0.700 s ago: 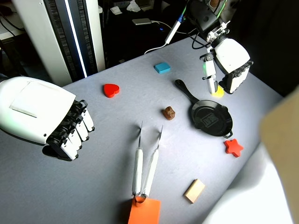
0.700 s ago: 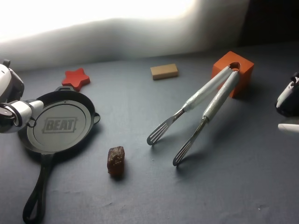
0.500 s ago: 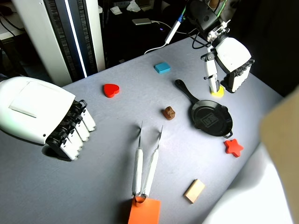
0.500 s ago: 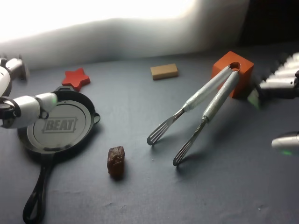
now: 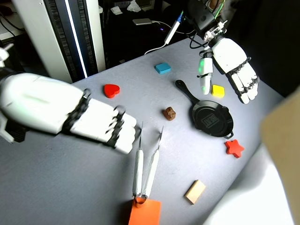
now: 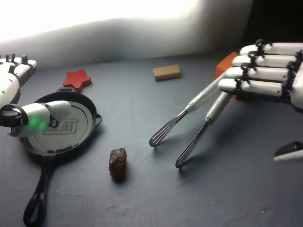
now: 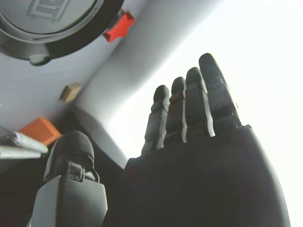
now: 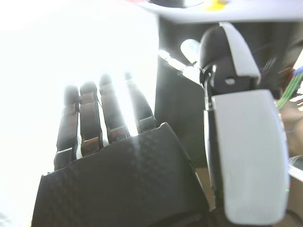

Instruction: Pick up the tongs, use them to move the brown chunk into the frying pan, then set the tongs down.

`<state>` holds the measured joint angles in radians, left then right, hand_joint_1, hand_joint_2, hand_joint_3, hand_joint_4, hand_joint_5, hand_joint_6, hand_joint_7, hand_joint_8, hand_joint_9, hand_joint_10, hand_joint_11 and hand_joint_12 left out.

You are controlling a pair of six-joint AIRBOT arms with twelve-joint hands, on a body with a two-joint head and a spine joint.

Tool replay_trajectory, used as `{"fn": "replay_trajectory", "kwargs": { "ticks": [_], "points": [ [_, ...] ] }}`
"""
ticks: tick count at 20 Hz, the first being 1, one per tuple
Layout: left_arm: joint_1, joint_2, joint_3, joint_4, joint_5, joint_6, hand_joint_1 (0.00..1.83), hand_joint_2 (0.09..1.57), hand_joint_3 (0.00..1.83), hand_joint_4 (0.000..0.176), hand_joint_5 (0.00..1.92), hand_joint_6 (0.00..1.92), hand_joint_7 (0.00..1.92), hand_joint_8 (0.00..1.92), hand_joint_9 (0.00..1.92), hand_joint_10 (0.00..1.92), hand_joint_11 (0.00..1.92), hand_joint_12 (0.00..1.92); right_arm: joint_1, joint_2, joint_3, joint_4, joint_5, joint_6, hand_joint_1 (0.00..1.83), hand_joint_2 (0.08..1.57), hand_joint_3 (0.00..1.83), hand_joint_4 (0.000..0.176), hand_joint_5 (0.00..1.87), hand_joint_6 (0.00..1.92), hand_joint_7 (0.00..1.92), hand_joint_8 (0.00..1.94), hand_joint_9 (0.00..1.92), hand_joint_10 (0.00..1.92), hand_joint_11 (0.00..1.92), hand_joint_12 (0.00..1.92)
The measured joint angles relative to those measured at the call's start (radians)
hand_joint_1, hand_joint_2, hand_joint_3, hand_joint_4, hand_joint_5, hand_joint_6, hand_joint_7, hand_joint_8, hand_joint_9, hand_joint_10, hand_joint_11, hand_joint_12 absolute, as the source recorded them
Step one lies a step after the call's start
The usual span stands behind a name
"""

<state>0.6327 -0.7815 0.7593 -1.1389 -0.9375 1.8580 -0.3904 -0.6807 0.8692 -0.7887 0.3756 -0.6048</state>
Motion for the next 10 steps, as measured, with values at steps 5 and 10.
{"fn": "replay_trajectory", "kwargs": {
  "ticks": [5,10],
  "points": [
    [-0.014,-0.002,0.000,-0.008,0.000,0.028,0.00,1.18,0.00,0.000,0.06,0.00,0.03,0.00,0.05,0.00,0.00,0.29,0.187,-0.143,0.158,-0.521,-0.089,0.626,1.09,0.89,0.00,0.000,0.00,0.00,0.00,0.00,0.00,0.00,0.00,0.00],
    [-0.020,-0.002,0.000,-0.041,-0.005,0.035,0.00,1.17,0.00,0.008,0.05,0.01,0.05,0.01,0.05,0.01,0.00,0.25,0.253,-0.257,0.235,-1.079,-0.064,1.208,1.14,0.92,0.00,0.000,0.00,0.00,0.00,0.00,0.00,0.00,0.00,0.00]
  ]
}}
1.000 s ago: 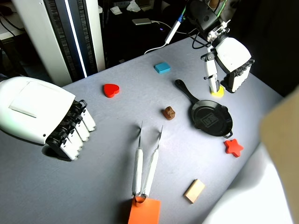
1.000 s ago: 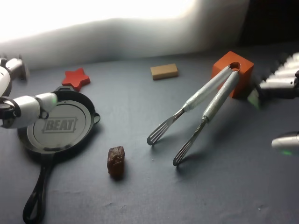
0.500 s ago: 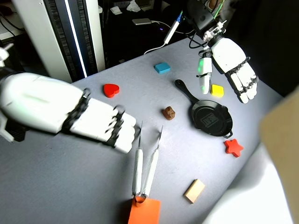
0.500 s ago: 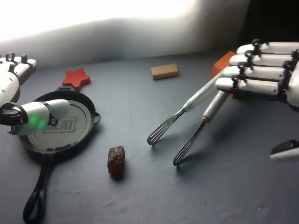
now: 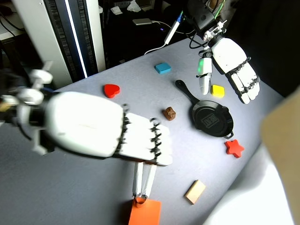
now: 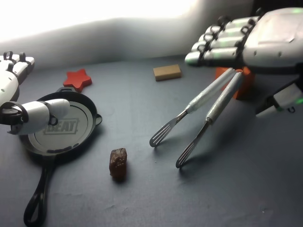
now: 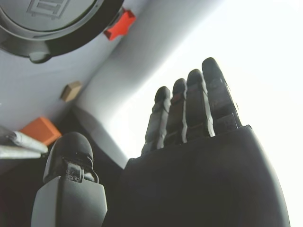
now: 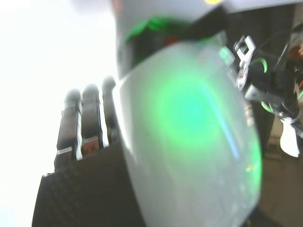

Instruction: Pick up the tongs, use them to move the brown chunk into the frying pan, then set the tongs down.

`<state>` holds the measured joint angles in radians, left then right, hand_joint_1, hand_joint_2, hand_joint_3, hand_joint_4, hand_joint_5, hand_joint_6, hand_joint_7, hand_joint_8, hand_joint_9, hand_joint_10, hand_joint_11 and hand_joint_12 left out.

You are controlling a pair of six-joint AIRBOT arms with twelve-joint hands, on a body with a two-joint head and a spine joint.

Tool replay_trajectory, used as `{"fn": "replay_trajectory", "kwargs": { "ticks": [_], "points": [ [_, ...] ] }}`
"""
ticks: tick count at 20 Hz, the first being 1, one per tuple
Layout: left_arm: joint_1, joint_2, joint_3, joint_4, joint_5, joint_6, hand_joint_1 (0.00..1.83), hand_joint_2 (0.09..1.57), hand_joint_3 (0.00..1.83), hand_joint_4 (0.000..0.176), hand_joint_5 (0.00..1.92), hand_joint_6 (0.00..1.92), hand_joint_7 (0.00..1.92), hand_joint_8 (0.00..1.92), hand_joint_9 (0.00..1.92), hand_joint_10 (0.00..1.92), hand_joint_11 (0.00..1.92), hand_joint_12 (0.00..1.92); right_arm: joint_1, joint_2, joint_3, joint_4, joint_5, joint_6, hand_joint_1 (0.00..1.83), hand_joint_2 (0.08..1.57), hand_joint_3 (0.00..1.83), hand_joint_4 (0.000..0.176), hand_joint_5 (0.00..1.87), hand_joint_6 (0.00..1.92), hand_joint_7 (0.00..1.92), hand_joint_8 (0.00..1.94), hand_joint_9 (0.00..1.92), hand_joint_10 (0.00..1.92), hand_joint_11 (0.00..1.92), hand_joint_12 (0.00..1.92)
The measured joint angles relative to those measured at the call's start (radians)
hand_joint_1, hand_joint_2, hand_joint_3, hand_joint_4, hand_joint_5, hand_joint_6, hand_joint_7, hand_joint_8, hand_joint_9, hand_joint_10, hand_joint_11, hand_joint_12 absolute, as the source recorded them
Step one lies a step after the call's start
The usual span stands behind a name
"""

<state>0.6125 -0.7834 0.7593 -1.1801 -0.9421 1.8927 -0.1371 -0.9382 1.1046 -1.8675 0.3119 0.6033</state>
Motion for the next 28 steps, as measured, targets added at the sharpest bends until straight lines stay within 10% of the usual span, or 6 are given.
{"fn": "replay_trajectory", "kwargs": {
  "ticks": [11,19,20,28],
  "points": [
    [-0.010,-0.005,-0.017,-0.078,-0.080,0.018,0.00,1.19,0.00,0.000,0.01,0.00,0.04,0.00,0.04,0.01,0.00,0.16,0.080,-0.224,0.247,-0.550,0.152,0.632,1.10,0.93,0.00,0.000,0.00,0.00,0.00,0.00,0.00,0.00,0.00,0.00],
    [-0.039,-0.026,-0.031,-0.224,-0.177,0.066,0.00,1.19,0.00,0.024,0.00,0.00,0.00,0.00,0.00,0.00,0.00,0.10,0.108,-0.357,0.422,-0.570,0.311,0.656,1.06,0.96,0.00,0.000,0.00,0.00,0.00,0.00,0.00,0.00,0.00,0.00],
    [-0.039,-0.037,-0.032,-0.235,-0.190,0.067,0.00,1.20,0.00,0.002,0.01,0.00,0.03,0.01,0.03,0.01,0.00,0.12,0.108,-0.374,0.448,-0.570,0.324,0.653,1.08,0.95,0.00,0.000,0.00,0.00,0.00,0.00,0.00,0.00,0.00,0.00],
    [-0.069,-0.063,-0.046,-0.309,-0.280,0.097,0.00,1.17,0.00,0.000,0.06,0.01,0.09,0.01,0.08,0.01,0.00,0.23,0.103,-0.460,0.579,-0.602,0.410,0.653,1.10,0.90,0.00,0.000,0.00,0.00,0.00,0.00,0.00,0.00,0.00,0.00]
  ]
}}
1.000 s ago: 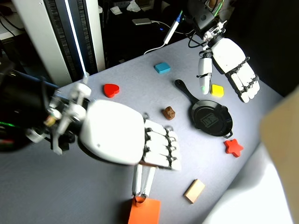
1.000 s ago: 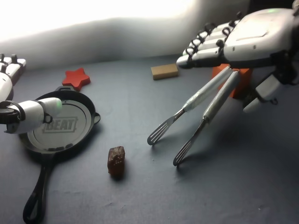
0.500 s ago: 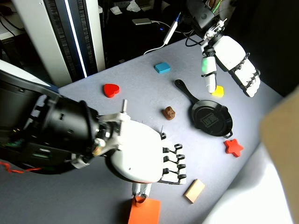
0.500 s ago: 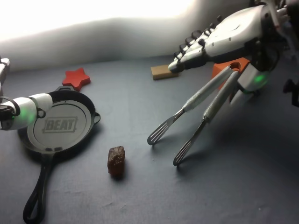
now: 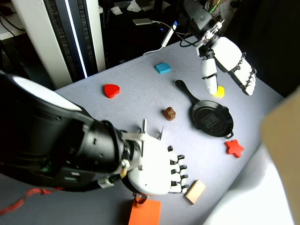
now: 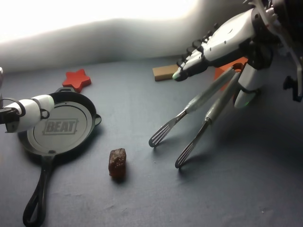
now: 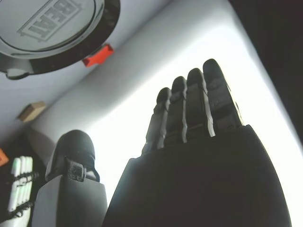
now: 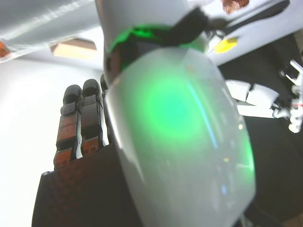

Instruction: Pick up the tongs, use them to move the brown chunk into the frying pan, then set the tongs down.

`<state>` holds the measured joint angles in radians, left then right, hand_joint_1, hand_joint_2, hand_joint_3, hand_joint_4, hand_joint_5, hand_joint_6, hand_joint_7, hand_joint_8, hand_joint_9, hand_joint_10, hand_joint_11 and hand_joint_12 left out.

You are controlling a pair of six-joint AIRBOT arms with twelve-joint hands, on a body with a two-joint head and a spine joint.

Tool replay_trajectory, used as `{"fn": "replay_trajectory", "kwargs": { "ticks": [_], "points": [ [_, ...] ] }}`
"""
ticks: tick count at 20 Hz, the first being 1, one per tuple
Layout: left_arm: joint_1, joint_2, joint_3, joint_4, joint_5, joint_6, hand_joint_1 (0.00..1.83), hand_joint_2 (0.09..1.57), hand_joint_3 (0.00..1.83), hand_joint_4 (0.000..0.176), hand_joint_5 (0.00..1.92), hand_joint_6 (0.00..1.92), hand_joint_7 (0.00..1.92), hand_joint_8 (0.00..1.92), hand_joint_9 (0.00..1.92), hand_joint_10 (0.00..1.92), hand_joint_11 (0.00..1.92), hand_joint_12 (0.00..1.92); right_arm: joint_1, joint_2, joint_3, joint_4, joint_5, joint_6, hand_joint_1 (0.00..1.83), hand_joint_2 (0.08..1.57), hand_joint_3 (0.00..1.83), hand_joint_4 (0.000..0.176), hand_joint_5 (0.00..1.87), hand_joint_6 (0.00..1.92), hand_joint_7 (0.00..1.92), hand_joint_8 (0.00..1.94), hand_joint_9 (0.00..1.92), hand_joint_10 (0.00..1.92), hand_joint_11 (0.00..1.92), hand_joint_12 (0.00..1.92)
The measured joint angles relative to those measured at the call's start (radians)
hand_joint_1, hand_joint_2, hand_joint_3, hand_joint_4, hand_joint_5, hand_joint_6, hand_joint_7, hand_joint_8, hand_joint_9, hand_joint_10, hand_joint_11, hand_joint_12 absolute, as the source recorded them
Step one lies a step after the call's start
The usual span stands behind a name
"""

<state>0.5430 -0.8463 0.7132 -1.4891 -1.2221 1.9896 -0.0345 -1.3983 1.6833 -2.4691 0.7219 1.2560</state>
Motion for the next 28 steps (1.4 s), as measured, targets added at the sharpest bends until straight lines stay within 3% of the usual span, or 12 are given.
{"fn": "replay_trajectory", "kwargs": {
  "ticks": [6,11,15,20,26,28],
  "points": [
    [-0.019,0.000,-0.004,-0.010,-0.010,0.004,0.00,1.19,0.00,0.000,0.06,0.00,0.08,0.00,0.09,0.00,0.00,0.33,-0.038,-0.013,0.000,-0.004,-0.005,-0.014,1.09,0.95,0.00,0.000,0.00,0.00,0.00,0.00,0.00,0.00,0.00,0.00],
    [-0.031,-0.006,-0.005,-0.015,-0.014,0.018,0.00,1.18,0.00,0.000,0.04,0.00,0.06,0.00,0.05,0.00,0.00,0.29,-0.049,-0.023,0.000,0.003,-0.030,0.074,1.08,0.94,0.00,0.000,0.00,0.00,0.00,0.00,0.00,0.00,0.01,0.01],
    [-0.031,-0.010,-0.012,-0.016,-0.024,0.022,0.00,1.18,0.00,0.000,0.05,0.01,0.06,0.00,0.06,0.01,0.00,0.29,-0.071,-0.023,0.000,0.006,-0.043,0.082,1.06,0.98,0.01,0.000,0.00,0.00,0.00,0.00,0.00,0.00,0.00,0.00],
    [-0.029,-0.010,-0.016,-0.016,-0.025,0.023,0.00,1.18,0.00,0.000,0.06,0.01,0.06,0.00,0.05,0.00,0.00,0.19,-0.071,-0.027,0.000,0.009,-0.071,0.057,1.02,0.96,0.00,0.000,0.00,0.00,0.00,0.00,0.00,0.00,0.00,0.00],
    [-0.029,-0.011,-0.022,-0.016,-0.027,0.018,0.00,1.19,0.00,0.000,0.06,0.00,0.07,0.01,0.04,0.01,0.00,0.20,-0.087,-0.042,0.000,0.011,-0.092,-0.004,1.05,1.00,0.02,0.000,0.00,0.00,0.00,0.00,0.00,0.00,0.00,0.00],
    [-0.032,-0.011,-0.025,-0.018,-0.027,0.016,0.00,1.18,0.00,0.006,0.06,0.00,0.08,0.00,0.07,0.01,0.00,0.29,-0.087,-0.049,0.003,0.011,-0.098,-0.004,1.03,1.03,0.03,0.000,0.00,0.00,0.00,0.00,0.00,0.00,0.00,0.00]
  ]
}}
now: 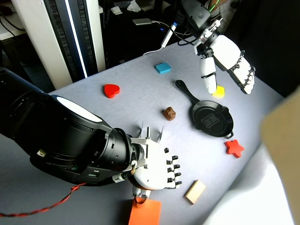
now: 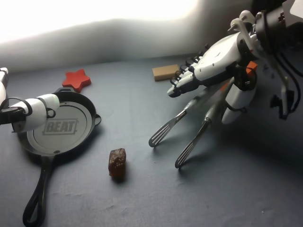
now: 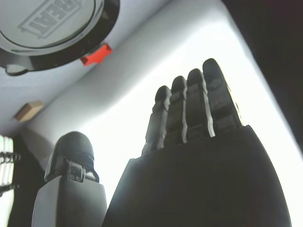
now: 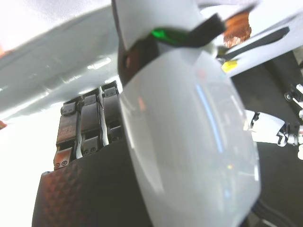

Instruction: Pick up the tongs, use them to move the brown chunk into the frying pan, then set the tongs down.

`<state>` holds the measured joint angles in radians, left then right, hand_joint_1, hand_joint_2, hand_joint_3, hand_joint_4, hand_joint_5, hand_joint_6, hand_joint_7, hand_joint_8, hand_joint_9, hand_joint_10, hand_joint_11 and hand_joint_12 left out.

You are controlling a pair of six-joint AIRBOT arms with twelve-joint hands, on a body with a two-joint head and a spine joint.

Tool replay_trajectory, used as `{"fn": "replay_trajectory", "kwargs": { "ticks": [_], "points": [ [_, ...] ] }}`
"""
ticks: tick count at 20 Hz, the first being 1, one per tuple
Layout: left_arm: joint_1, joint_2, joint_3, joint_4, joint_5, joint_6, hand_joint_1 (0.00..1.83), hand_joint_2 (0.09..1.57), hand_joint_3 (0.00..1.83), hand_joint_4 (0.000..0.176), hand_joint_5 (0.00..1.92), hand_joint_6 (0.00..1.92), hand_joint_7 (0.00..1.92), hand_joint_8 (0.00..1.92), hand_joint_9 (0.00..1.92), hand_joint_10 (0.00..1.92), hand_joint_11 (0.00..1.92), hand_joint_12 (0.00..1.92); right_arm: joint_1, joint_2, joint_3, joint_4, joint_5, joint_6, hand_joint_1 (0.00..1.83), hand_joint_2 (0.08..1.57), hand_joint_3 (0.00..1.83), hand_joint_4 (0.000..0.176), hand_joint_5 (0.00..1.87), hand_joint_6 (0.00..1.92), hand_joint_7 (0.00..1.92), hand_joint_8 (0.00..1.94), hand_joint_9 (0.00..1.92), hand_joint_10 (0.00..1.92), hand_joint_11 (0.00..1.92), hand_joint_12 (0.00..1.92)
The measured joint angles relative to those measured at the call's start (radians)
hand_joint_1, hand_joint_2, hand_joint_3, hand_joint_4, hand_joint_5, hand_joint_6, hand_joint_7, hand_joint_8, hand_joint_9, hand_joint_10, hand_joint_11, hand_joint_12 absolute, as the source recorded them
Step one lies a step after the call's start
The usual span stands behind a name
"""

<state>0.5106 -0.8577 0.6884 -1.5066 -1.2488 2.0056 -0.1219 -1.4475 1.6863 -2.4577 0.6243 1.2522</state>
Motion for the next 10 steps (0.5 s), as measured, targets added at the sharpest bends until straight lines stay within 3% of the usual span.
{"fn": "replay_trajectory", "kwargs": {
  "ticks": [5,10],
  "points": [
    [-0.006,0.000,0.000,0.001,-0.001,-0.002,0.00,1.20,0.00,0.001,0.05,0.00,0.07,0.00,0.06,0.00,0.00,0.22,-0.002,-0.011,0.000,0.003,-0.014,-0.013,1.05,1.05,0.04,0.000,0.03,0.01,0.03,0.01,0.02,0.01,0.00,0.00],
    [-0.008,0.000,-0.004,-0.005,-0.001,-0.003,0.00,1.18,0.00,0.000,0.07,0.00,0.08,0.00,0.08,0.00,0.00,0.28,-0.009,-0.013,0.004,0.002,-0.021,-0.019,1.05,1.07,0.04,0.000,0.07,0.02,0.05,0.01,0.04,0.02,0.01,0.01]
  ]
}}
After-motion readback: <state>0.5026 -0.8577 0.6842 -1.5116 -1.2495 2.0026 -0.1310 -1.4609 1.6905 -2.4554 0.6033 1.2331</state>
